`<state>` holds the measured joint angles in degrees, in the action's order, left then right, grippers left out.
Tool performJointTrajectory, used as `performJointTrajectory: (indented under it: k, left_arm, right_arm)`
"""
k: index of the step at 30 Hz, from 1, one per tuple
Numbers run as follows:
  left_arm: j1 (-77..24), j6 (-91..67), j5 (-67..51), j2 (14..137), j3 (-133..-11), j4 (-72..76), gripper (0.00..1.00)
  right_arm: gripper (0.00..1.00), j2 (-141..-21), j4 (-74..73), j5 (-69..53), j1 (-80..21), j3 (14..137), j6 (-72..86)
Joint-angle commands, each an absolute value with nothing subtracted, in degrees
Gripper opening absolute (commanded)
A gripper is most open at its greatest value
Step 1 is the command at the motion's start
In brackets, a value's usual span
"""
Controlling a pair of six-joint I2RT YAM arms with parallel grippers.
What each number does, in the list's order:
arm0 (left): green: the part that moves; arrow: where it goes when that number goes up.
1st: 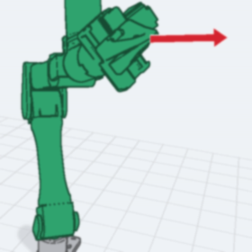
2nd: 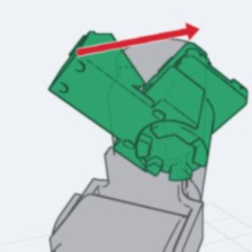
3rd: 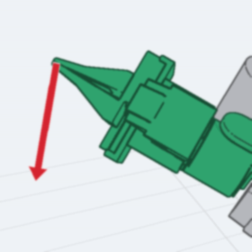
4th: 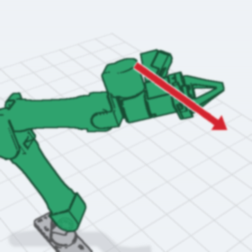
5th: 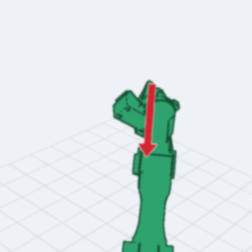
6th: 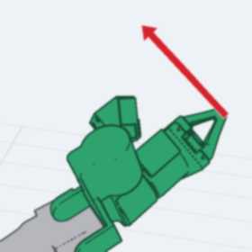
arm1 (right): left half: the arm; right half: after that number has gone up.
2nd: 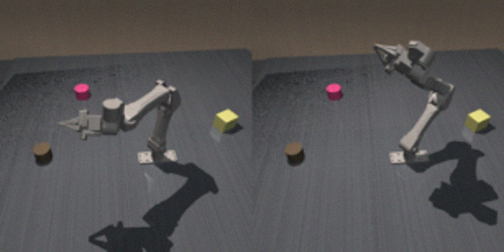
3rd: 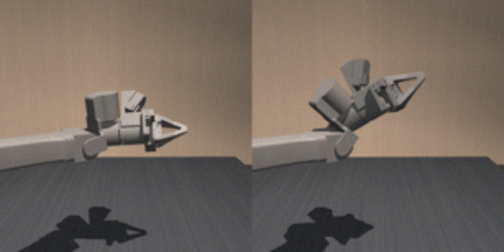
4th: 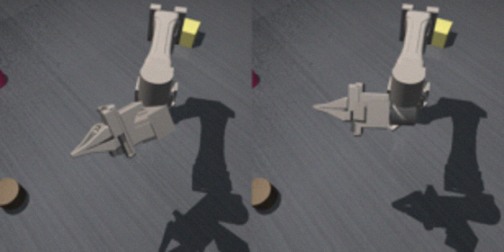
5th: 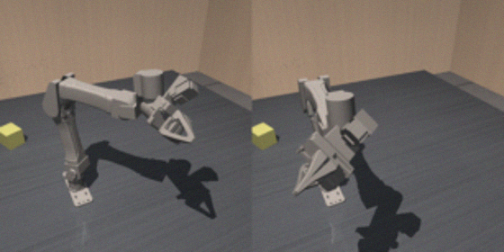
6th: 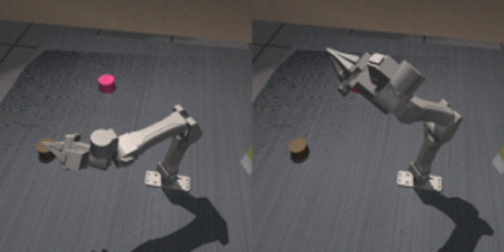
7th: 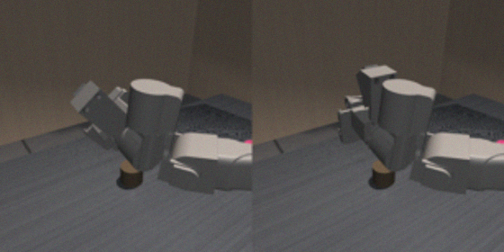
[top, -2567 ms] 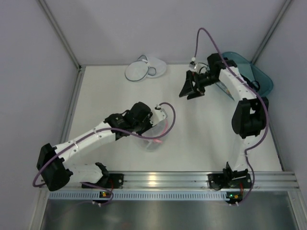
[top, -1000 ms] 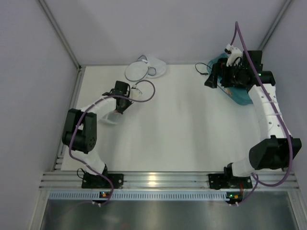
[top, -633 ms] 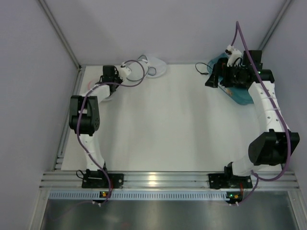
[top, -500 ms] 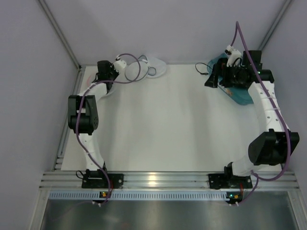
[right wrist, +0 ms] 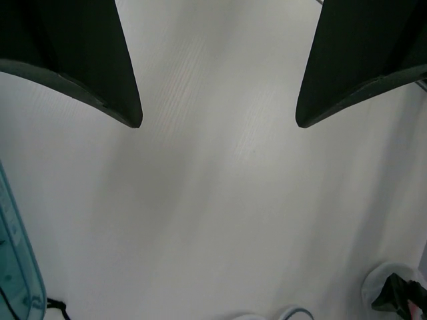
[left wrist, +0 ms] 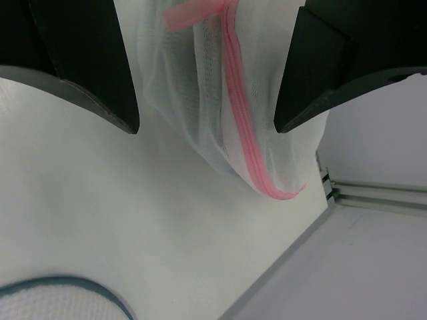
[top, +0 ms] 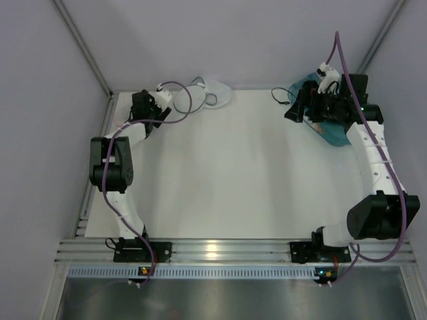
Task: Place the bra in the laundry bag and zip it closed
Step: Move the laundry bag to the center of the board.
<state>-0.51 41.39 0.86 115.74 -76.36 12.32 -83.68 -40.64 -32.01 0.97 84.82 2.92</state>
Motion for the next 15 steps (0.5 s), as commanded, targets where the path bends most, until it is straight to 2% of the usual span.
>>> performJointTrajectory:
  k: [1, 8, 12, 15]
  left_arm:
    - [1.4, 35.0, 0.3, 103.6, -77.8, 13.9, 0.9]
    - [1.4, 24.0, -12.8, 99.8, -91.6, -9.8, 0.94]
    - [1.3, 20.9, -20.9, 100.3, -90.5, -12.0, 0.97]
    - [1.2, 20.0, -24.4, 103.6, -90.7, -11.9, 0.96]
  right_arm:
    - [0.99, -78.0, -36.4, -29.4, 1.5, 86.8, 0.0]
    - [0.99, -80.3, -41.7, -32.6, 1.8, 90.4, -2.9]
    - [0.99, -80.2, -40.5, -33.7, 1.8, 88.7, -1.8]
    - [0.99, -79.9, -40.0, -34.1, 1.8, 87.8, -2.1]
